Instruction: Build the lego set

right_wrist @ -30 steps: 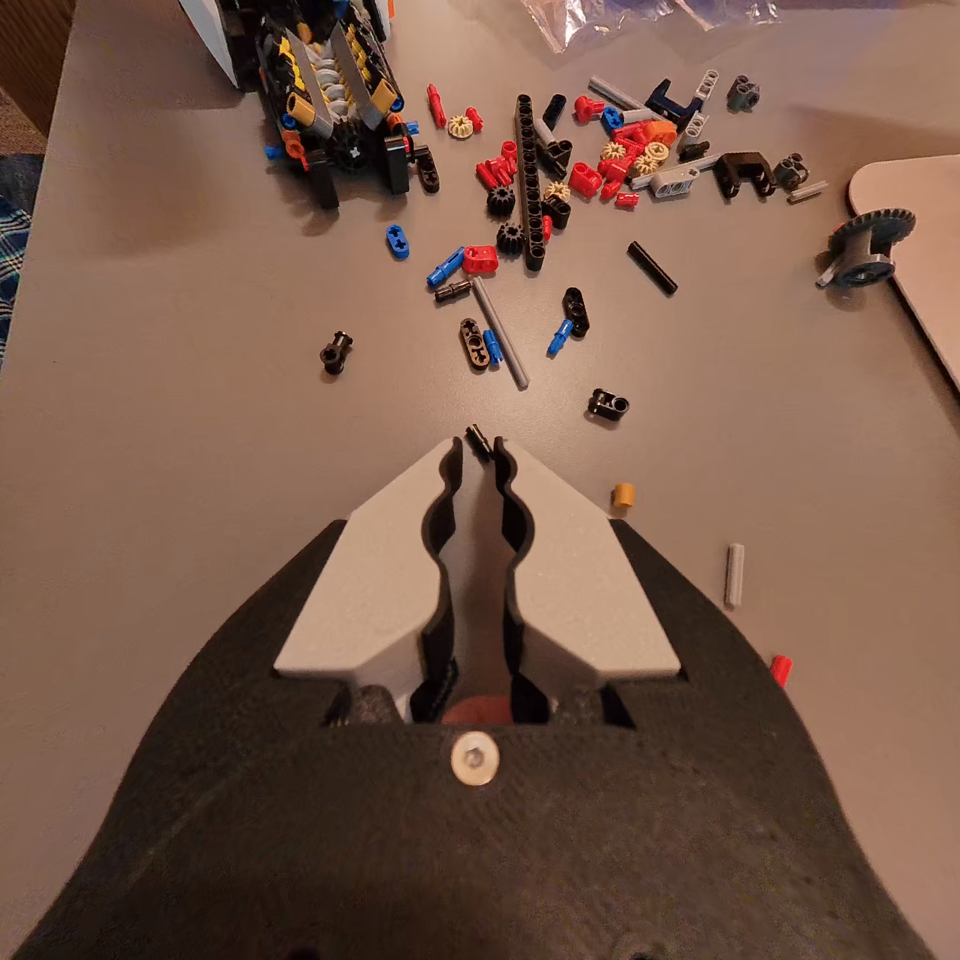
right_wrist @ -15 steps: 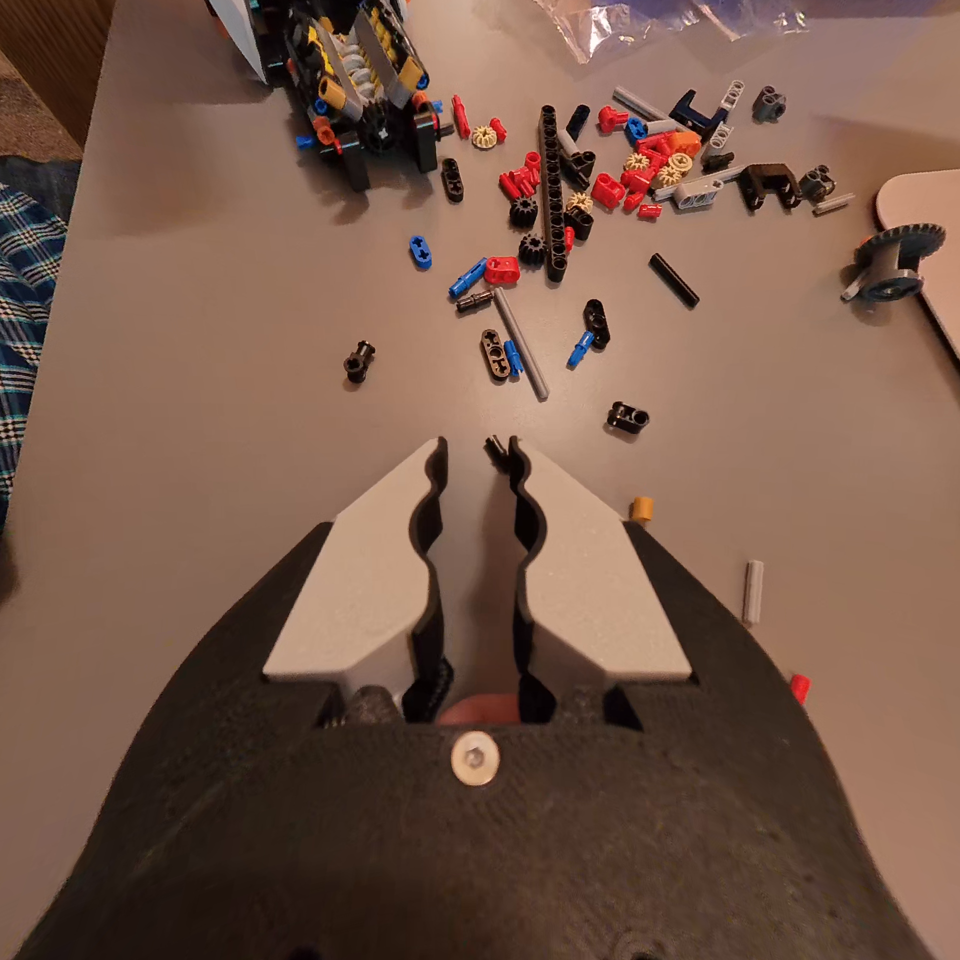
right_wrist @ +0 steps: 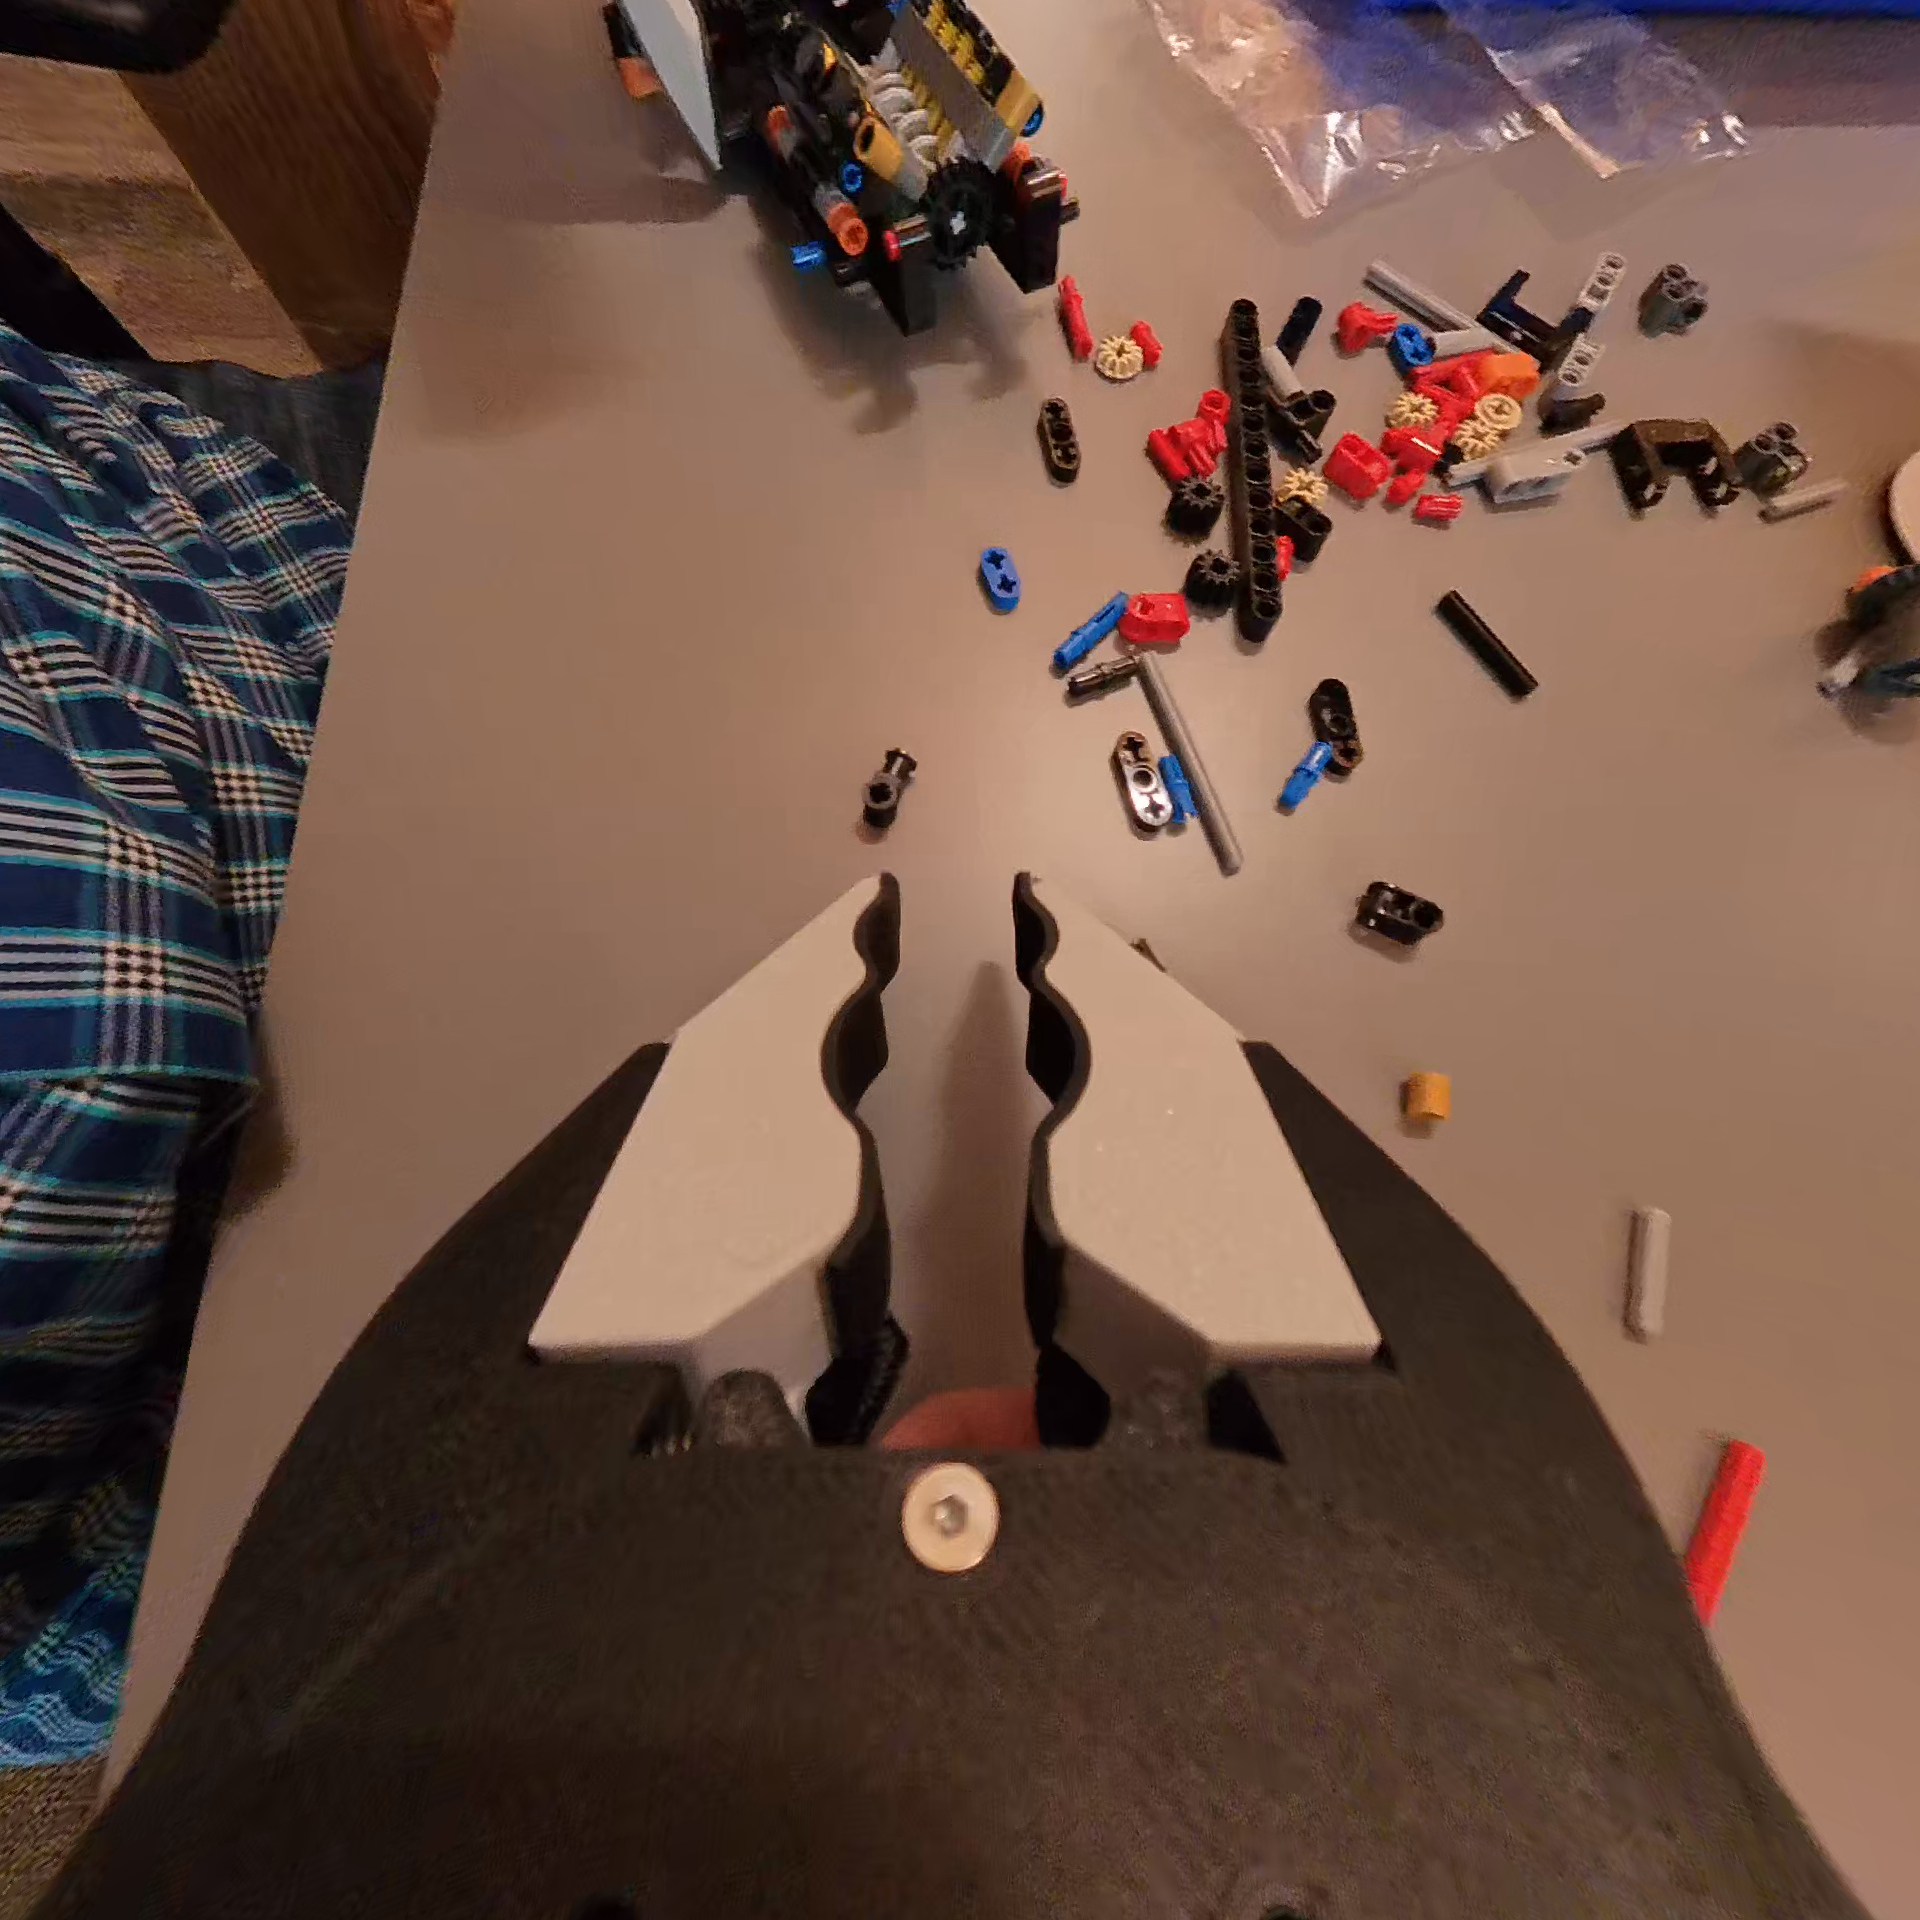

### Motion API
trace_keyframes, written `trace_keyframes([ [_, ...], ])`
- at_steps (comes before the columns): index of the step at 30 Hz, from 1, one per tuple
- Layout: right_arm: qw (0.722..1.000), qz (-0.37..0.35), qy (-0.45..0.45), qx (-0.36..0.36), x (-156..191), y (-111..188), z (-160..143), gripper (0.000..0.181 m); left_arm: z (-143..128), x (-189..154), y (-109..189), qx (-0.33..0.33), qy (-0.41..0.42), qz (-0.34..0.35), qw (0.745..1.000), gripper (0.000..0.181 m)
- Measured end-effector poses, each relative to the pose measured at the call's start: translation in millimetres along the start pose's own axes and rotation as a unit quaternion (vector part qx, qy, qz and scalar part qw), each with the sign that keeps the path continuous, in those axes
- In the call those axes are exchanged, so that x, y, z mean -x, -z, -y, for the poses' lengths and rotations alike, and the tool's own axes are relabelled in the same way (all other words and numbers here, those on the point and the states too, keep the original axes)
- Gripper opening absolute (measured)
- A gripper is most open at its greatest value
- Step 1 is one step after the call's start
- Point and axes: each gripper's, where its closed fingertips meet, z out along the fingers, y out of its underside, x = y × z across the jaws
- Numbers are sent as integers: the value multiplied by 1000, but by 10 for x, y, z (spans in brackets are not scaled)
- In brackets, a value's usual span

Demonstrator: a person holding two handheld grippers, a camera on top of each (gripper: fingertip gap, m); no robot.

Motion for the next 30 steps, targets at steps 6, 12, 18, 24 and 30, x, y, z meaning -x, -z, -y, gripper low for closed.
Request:
trace_keyframes([
  [6, 1000, 5, -11, -1, 30, -46, -22, 20, -108, 53, 27, 4, 11, 8, 1000, 71],
  [12, 1000, 6, -16, 0, 18, -72, -26, 20, -154, 69, 31, 0, 18, 8, 1000, 71],
  [18, 1000, 1, -16, -4, -29, -89, 29, 22, -156, 69, 27, -9, 25, 5, 1000, 71],
  [24, 1000, -21, -15, -1, -216, -152, 177, 21, -153, 64, 23, -20, 33, 4, 999, 71],
  [30, 998, -49, -24, 16, -570, -356, 351, 18, -147, 69, 16, -29, 34, 2, 999, 71],
])
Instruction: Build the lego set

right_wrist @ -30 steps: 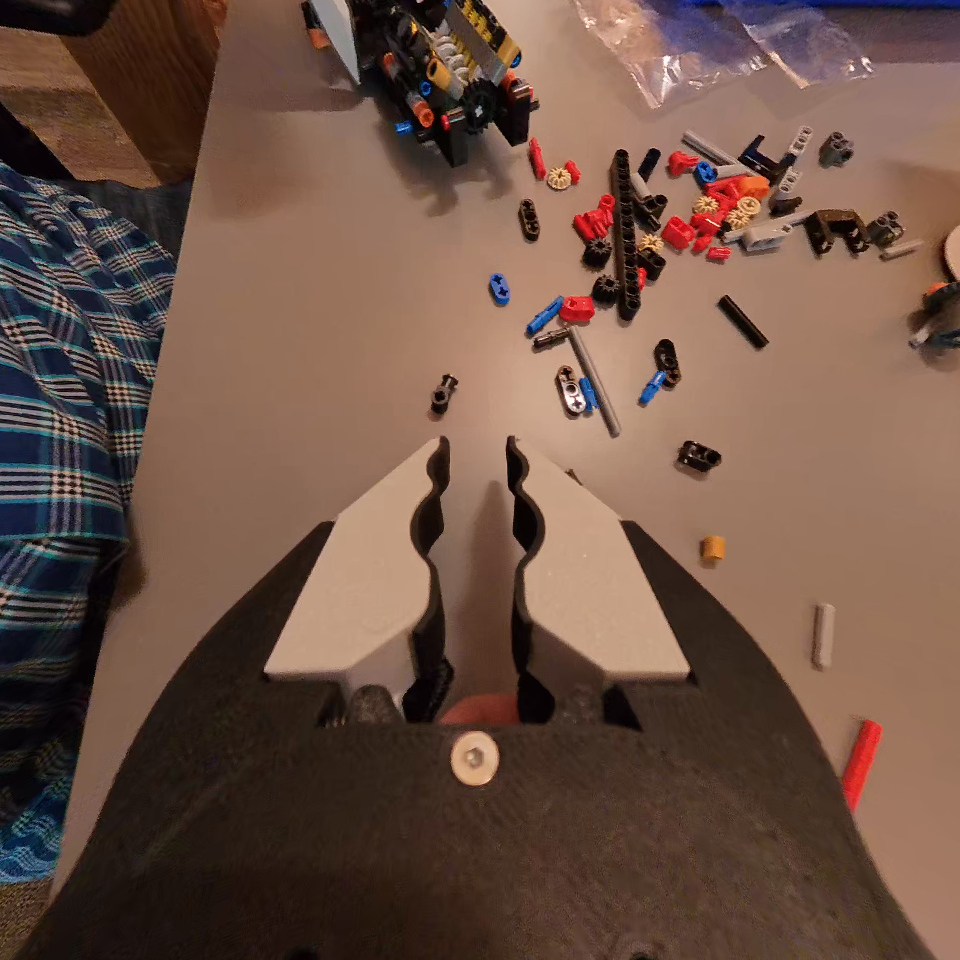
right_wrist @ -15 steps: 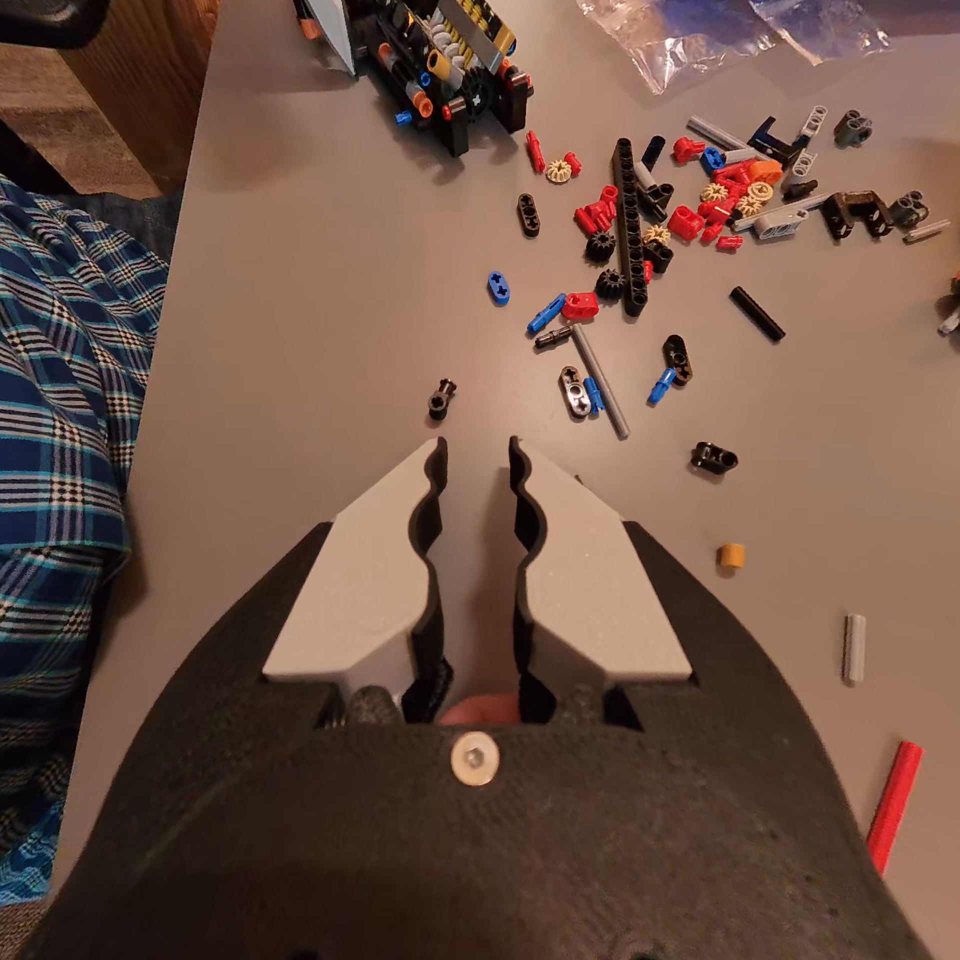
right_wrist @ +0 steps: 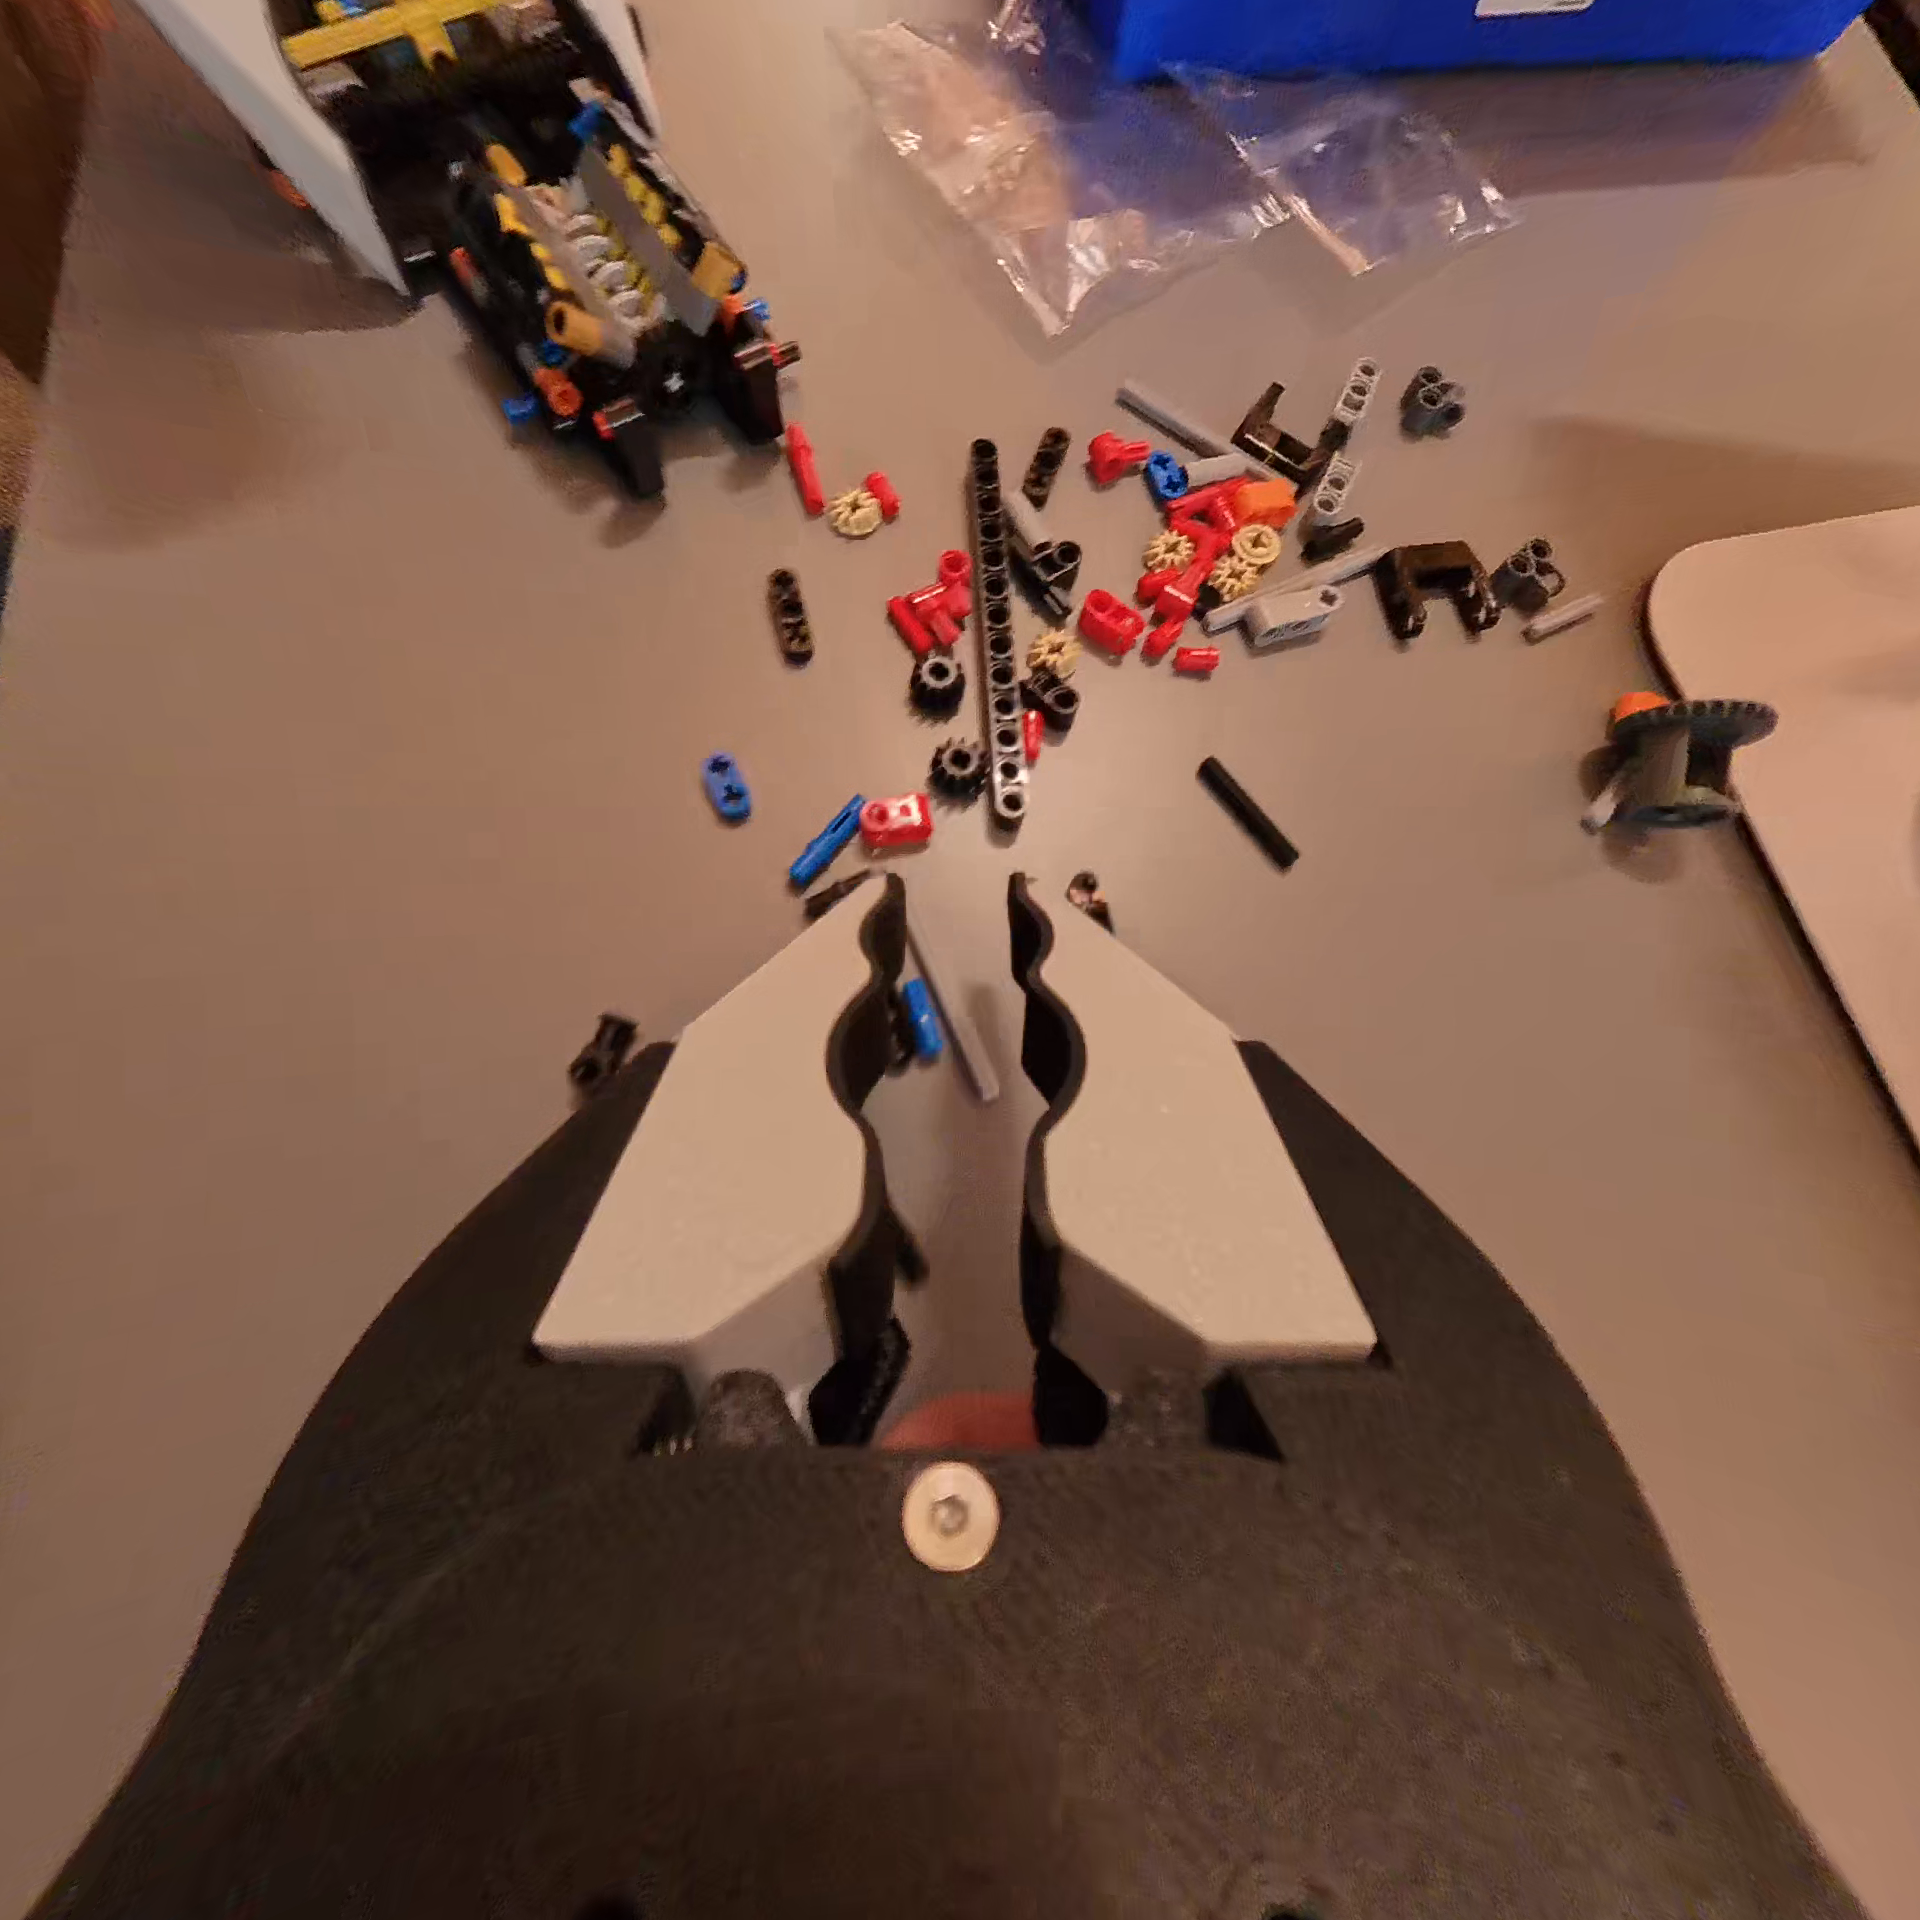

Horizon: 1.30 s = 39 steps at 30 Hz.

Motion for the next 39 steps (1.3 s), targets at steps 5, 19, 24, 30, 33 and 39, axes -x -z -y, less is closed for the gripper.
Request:
trace_keyframes([
  [5, 1000, 3, -9, 20, -117, -250, 107, 16, 6, 0, -5, -8, 2, -1, 1000, 71],
  [19, 998, 35, -9, 61, -102, -405, 31, 8, 3, -6, -3, -17, 1, -6, 1000, 71],
  [24, 999, 23, 1, 47, -126, -388, 73, 5, 1, -6, -2, -17, 0, -7, 1000, 71],
  [30, 1000, -1, -4, 23, -243, -160, 111, 5, 1, -5, -2, -17, 2, -8, 1000, 71],
  [33, 999, -24, -17, 15, -362, 19, 70, 5, 1, -6, -2, -16, 1, -7, 1000, 71],
  [39, 993, -91, -60, 33, -720, 398, -290, 6, 0, -6, -1, -13, 2, -6, 1000, 72],
])
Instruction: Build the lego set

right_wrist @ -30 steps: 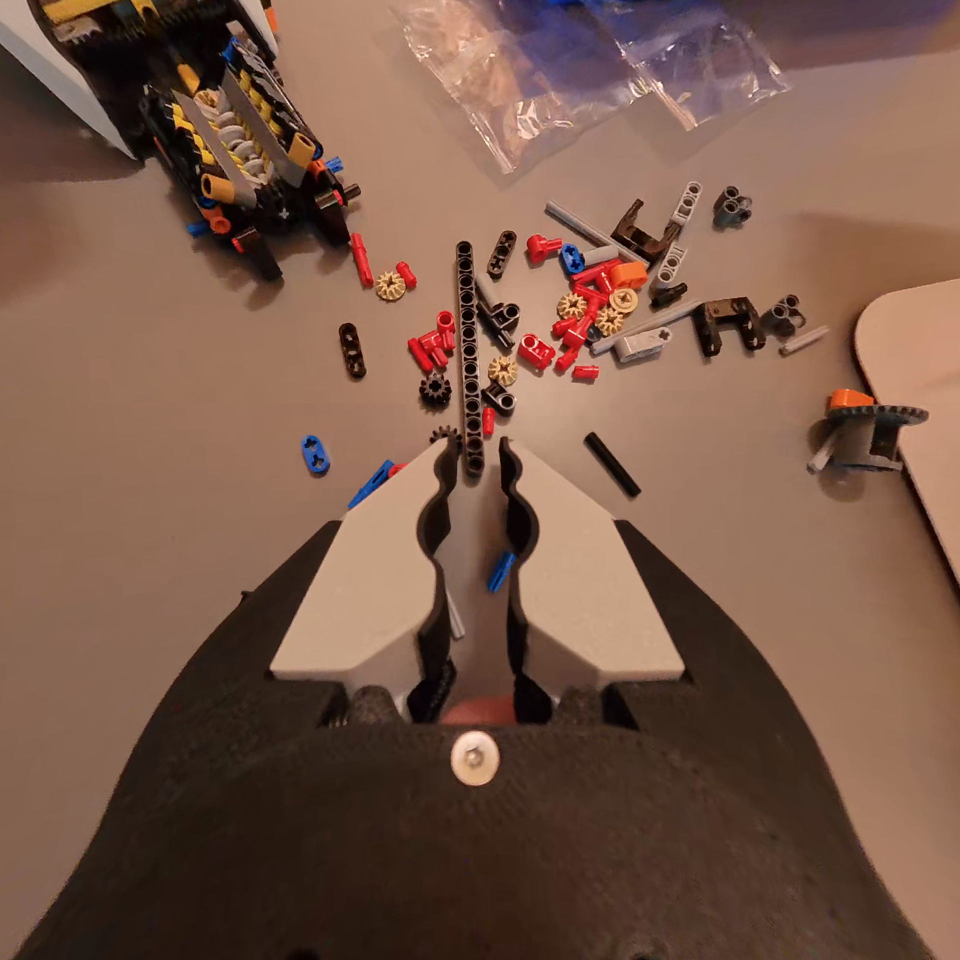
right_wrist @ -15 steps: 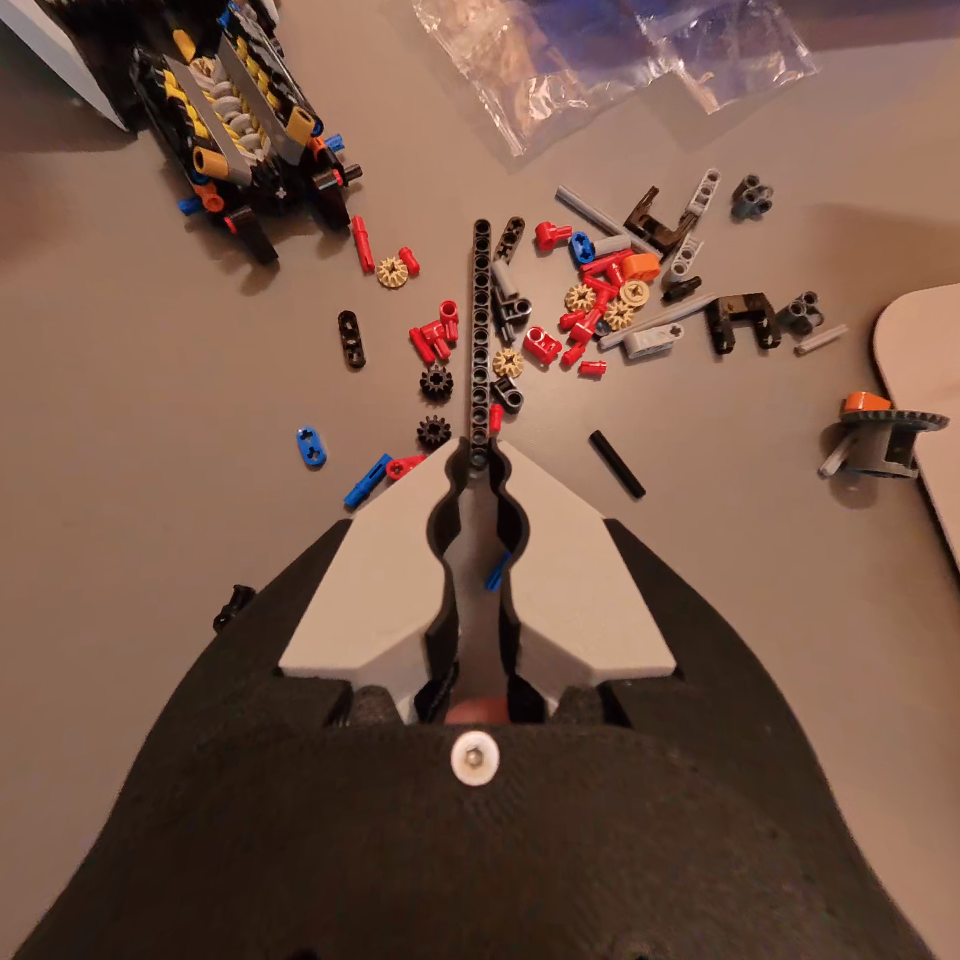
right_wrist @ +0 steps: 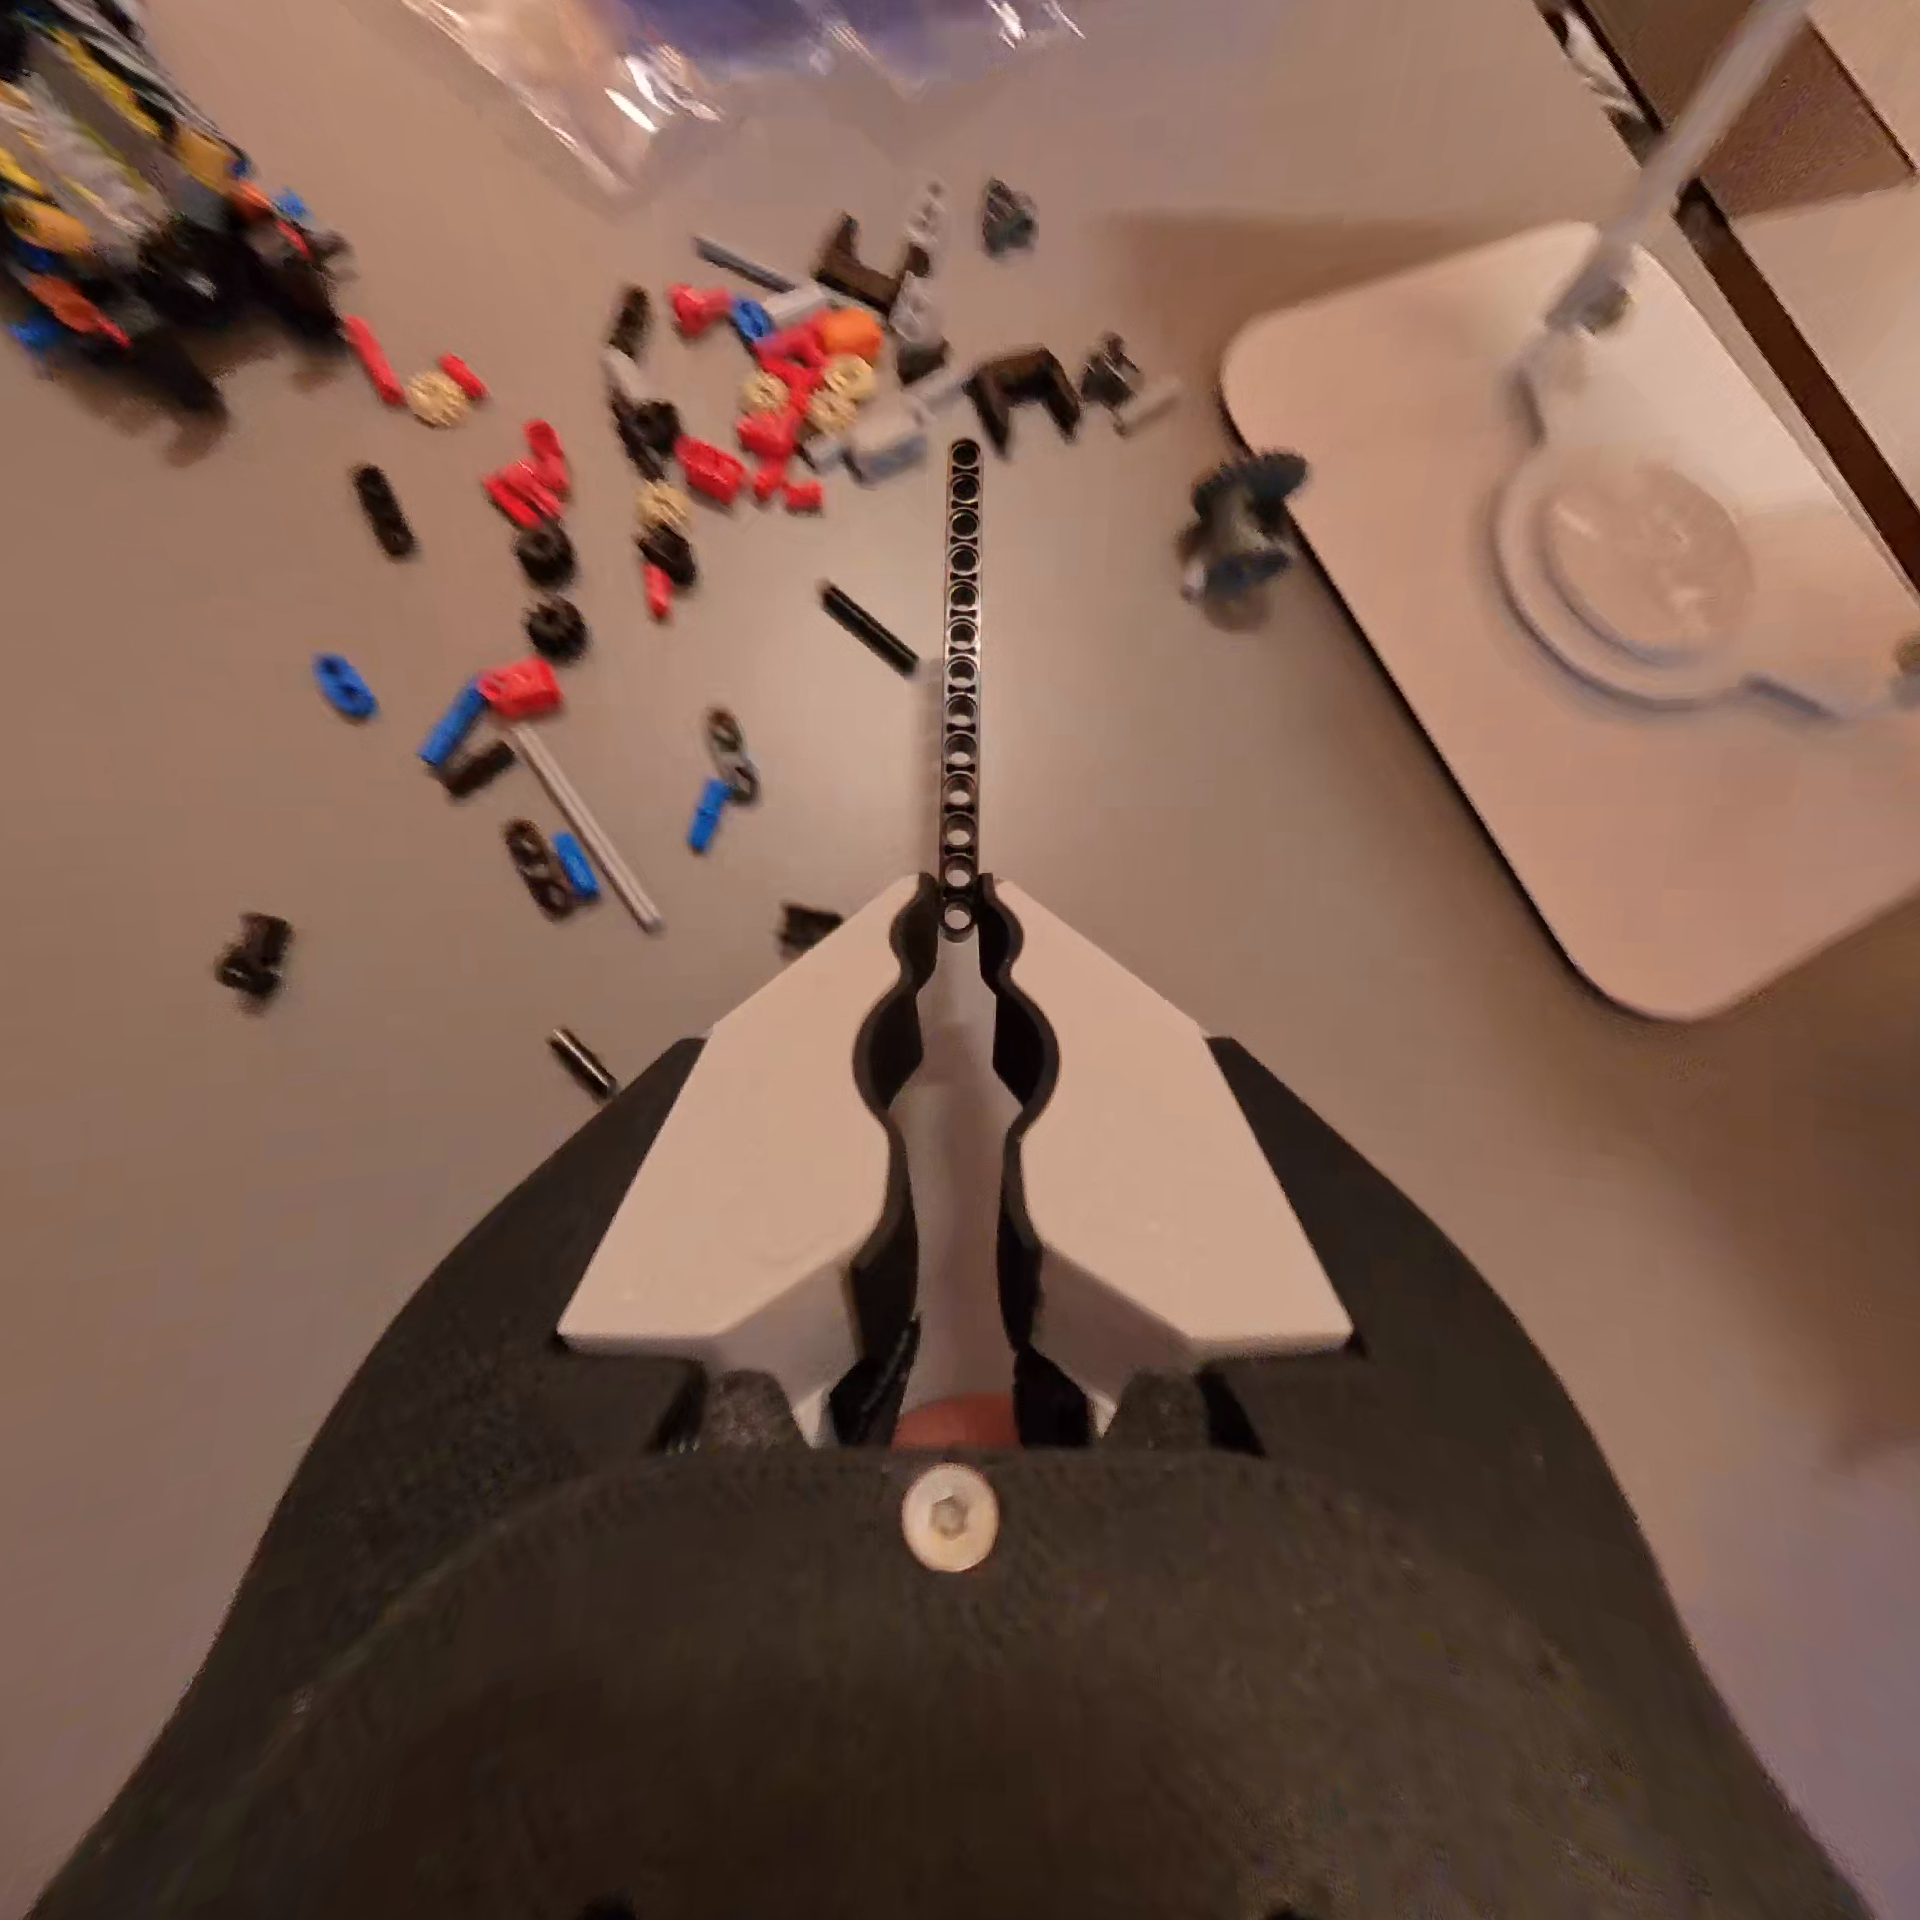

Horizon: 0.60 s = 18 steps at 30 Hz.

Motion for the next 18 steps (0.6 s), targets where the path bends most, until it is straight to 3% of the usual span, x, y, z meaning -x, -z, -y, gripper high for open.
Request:
trace_keyframes([
  [4, 998, -43, -22, 29, -288, 107, -326, 5, -1, 0, -1, 2, 1, 0, 1000, 72],
  [10, 996, -55, -44, 58, -425, 137, -583, 5, 1, 2, -6, 3, 6, 0, 1000, 72],
  [18, 996, -52, -54, 48, -420, 187, -555, 18, 2, 3, -9, 5, 10, 0, 1000, 72],
])
